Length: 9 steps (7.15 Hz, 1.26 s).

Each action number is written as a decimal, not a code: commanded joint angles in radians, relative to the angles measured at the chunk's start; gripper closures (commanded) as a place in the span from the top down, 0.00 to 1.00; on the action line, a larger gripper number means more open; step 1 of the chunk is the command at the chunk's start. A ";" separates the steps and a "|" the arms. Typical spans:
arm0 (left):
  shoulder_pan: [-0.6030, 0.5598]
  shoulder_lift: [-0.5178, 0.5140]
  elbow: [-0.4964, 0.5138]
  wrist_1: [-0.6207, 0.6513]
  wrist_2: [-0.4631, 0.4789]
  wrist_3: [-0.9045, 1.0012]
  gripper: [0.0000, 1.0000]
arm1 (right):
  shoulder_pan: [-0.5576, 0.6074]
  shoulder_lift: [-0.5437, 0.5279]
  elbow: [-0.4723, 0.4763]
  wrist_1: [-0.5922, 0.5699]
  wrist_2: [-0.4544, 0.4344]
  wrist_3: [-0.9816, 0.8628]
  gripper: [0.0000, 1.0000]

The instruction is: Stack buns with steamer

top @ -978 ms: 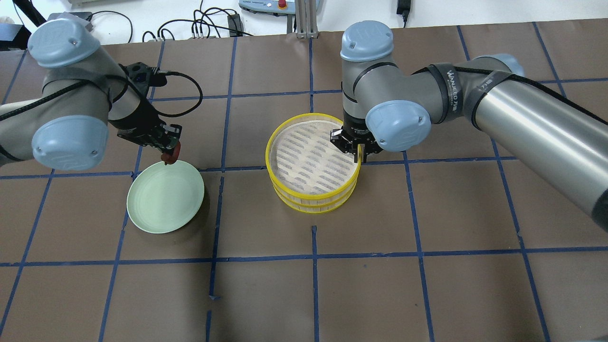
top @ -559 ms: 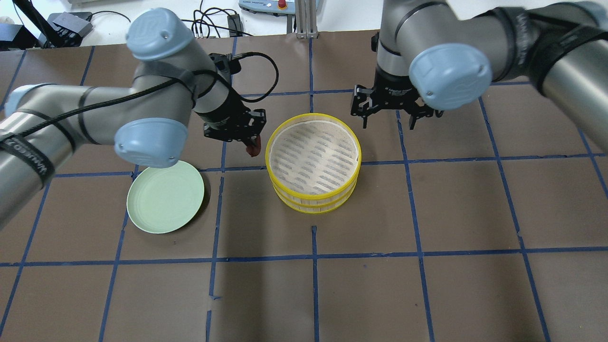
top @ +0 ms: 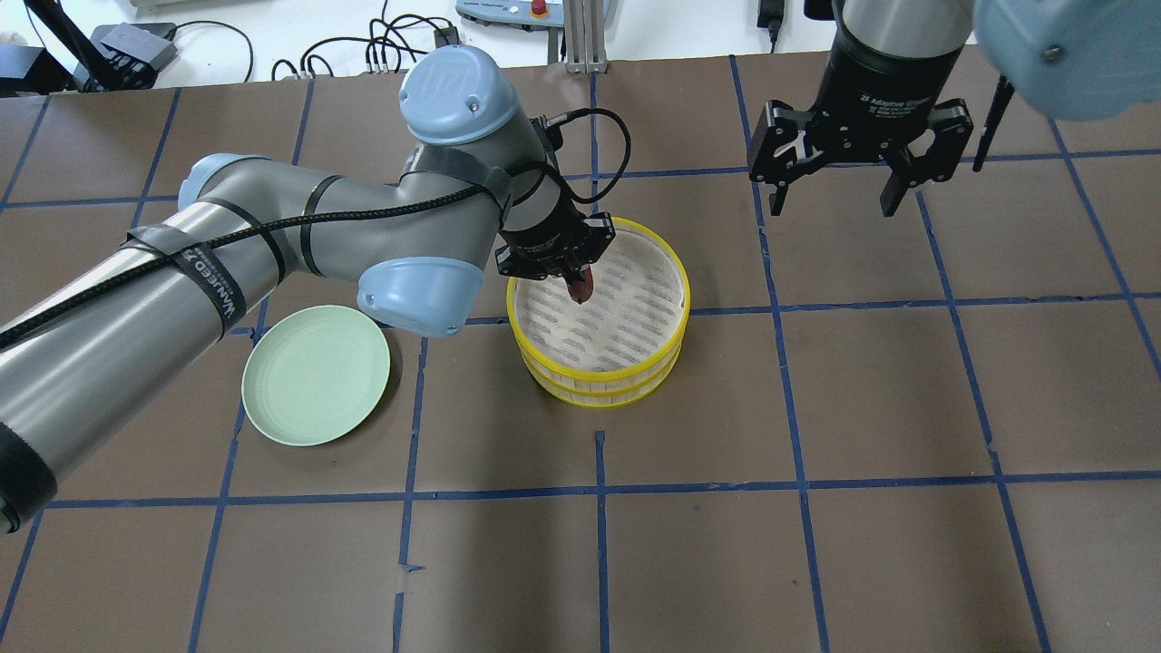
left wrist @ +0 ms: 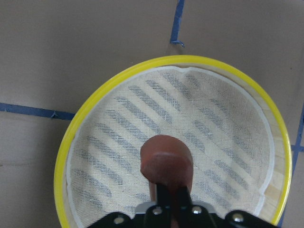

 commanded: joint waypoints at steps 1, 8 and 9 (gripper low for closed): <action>-0.003 -0.011 0.005 0.003 0.002 0.000 1.00 | -0.001 -0.024 0.013 0.002 -0.003 -0.027 1.00; 0.113 0.036 0.031 -0.067 0.169 0.442 1.00 | -0.002 -0.032 0.015 0.002 0.001 -0.050 1.00; 0.197 0.070 0.052 -0.157 0.165 0.571 1.00 | -0.002 -0.031 0.015 0.001 0.001 -0.063 1.00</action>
